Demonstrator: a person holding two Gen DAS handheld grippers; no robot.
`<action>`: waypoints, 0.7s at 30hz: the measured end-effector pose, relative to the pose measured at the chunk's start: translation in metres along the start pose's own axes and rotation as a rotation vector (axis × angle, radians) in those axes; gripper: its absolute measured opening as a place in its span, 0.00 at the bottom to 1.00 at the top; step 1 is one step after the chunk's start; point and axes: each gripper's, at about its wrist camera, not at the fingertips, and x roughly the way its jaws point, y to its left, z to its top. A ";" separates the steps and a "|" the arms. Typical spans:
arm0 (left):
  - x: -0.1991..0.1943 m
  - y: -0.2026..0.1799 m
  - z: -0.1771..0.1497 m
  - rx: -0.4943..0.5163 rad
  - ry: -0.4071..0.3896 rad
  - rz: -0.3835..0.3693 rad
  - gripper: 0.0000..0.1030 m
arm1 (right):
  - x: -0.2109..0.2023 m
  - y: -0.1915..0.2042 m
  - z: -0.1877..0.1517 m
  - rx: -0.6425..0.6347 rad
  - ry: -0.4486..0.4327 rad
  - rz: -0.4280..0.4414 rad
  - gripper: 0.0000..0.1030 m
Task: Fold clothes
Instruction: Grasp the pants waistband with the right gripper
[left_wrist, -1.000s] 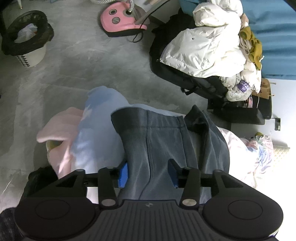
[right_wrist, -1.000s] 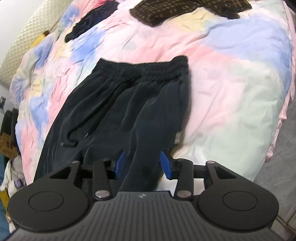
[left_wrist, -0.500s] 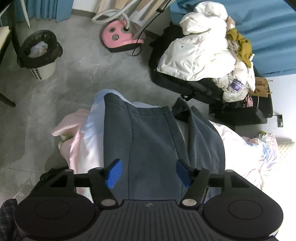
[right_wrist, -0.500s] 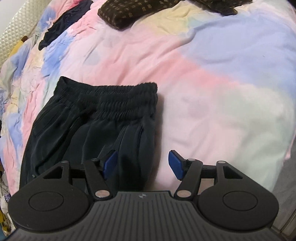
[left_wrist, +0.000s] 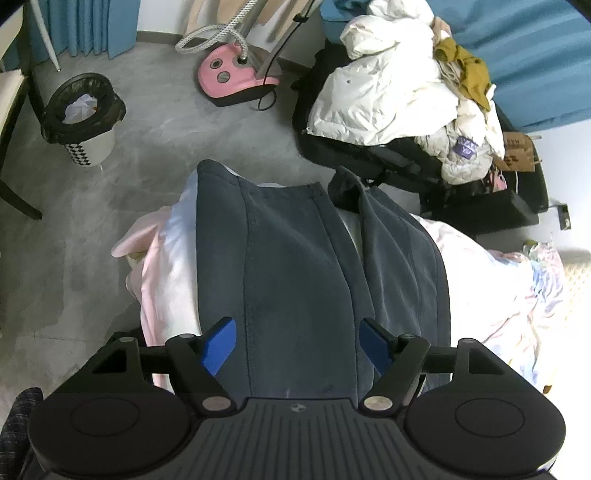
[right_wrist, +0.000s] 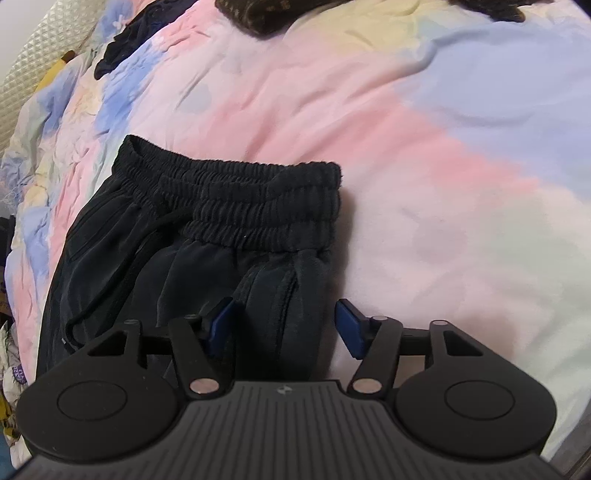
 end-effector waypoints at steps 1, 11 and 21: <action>0.000 -0.002 -0.002 0.007 0.001 -0.001 0.73 | 0.000 0.000 0.000 -0.001 0.001 0.005 0.57; 0.000 -0.024 -0.023 0.070 0.022 0.004 0.74 | 0.001 0.000 0.000 -0.011 0.018 0.046 0.50; 0.009 -0.021 -0.034 0.074 0.047 0.021 0.74 | -0.018 0.009 0.004 -0.069 0.002 0.065 0.10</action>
